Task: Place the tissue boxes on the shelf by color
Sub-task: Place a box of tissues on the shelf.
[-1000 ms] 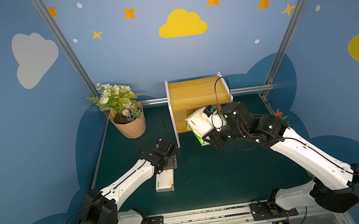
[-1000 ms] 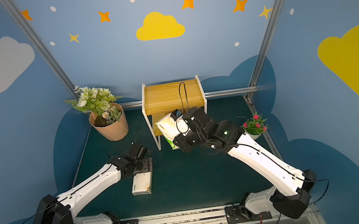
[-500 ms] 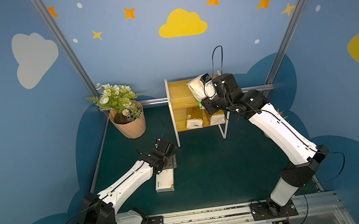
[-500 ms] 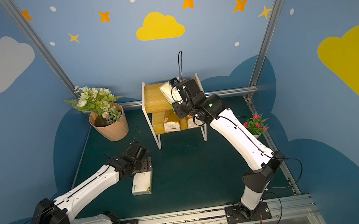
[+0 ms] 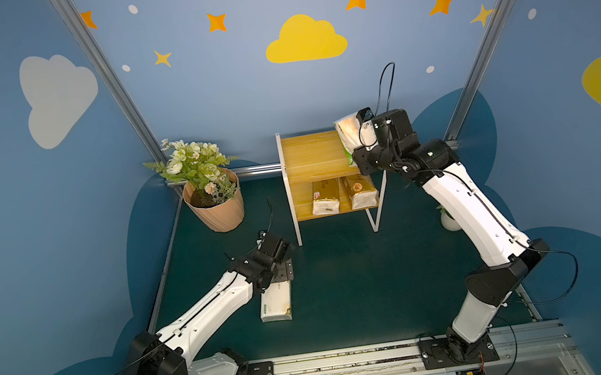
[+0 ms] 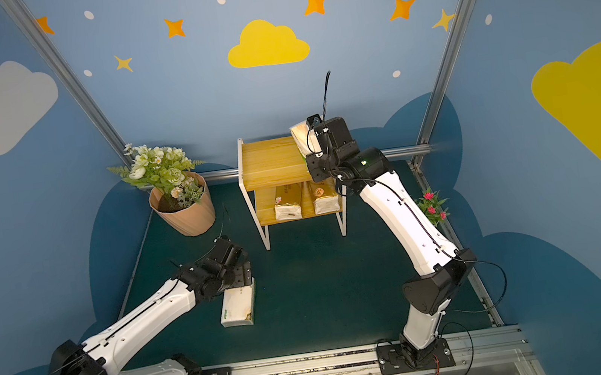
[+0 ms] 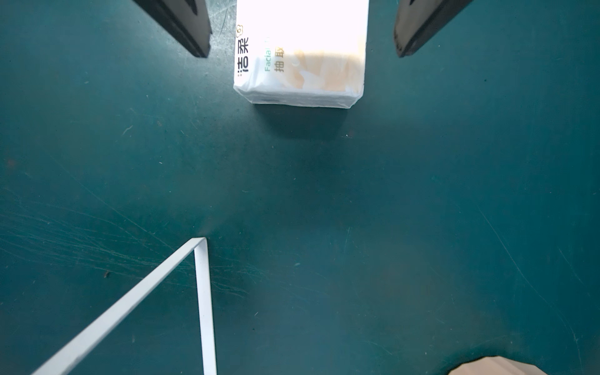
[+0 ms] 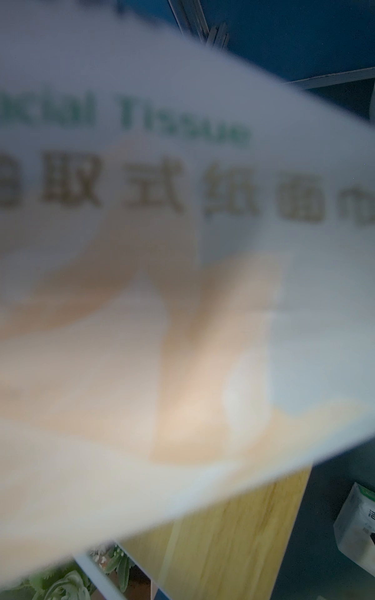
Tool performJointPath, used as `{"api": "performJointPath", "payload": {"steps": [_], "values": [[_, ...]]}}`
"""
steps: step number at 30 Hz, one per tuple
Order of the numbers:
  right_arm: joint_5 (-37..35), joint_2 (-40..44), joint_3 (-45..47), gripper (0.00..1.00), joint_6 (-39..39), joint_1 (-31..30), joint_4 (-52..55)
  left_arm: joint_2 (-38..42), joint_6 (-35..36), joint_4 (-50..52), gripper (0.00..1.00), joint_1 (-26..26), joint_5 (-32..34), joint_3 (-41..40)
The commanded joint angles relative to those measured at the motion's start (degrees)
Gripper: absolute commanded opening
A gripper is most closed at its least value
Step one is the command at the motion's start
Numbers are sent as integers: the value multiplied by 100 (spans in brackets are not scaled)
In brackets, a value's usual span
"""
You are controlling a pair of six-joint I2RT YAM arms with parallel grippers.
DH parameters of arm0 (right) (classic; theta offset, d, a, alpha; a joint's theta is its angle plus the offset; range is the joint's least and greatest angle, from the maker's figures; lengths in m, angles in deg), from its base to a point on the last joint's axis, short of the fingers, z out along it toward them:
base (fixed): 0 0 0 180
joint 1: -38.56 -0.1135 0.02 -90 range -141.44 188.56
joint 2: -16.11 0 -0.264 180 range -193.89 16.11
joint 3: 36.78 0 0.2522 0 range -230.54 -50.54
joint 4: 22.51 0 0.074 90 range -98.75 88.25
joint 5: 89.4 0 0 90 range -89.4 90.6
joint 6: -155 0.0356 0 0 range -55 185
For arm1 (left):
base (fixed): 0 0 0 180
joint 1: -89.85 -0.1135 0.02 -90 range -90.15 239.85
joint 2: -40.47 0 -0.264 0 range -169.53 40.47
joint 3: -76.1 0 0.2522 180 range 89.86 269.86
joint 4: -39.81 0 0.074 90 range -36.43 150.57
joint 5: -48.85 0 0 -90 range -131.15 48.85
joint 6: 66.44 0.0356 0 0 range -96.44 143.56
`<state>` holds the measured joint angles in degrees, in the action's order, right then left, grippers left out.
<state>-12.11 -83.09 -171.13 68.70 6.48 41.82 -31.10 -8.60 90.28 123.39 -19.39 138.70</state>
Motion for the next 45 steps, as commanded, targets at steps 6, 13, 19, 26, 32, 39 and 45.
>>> {"api": "performJointPath", "payload": {"steps": [6, 13, 19, 26, 32, 39, 45], "values": [[126, -82, -184, 53, 193, 29, 270, -76, -16, 128, 96, -14, 50, 12], [-50, -119, -291, 82, 139, 43, 326, -160, 28, 161, 98, -16, 39, 73], [89, -65, -381, 89, 70, 44, 305, -189, 31, 157, 100, -18, 18, 73], [53, -5, -406, 90, 50, 44, 210, -227, 43, 150, 100, -18, 18, 82], [53, 104, -339, 90, 42, 24, -203, -249, 62, 117, 100, -35, 28, 90], [339, 288, -197, 90, -29, 8, -748, -218, 87, 158, 100, -31, 126, 82], [418, 445, 162, 90, 24, -1, -927, -160, 46, 205, 100, -40, 179, 56]]}}
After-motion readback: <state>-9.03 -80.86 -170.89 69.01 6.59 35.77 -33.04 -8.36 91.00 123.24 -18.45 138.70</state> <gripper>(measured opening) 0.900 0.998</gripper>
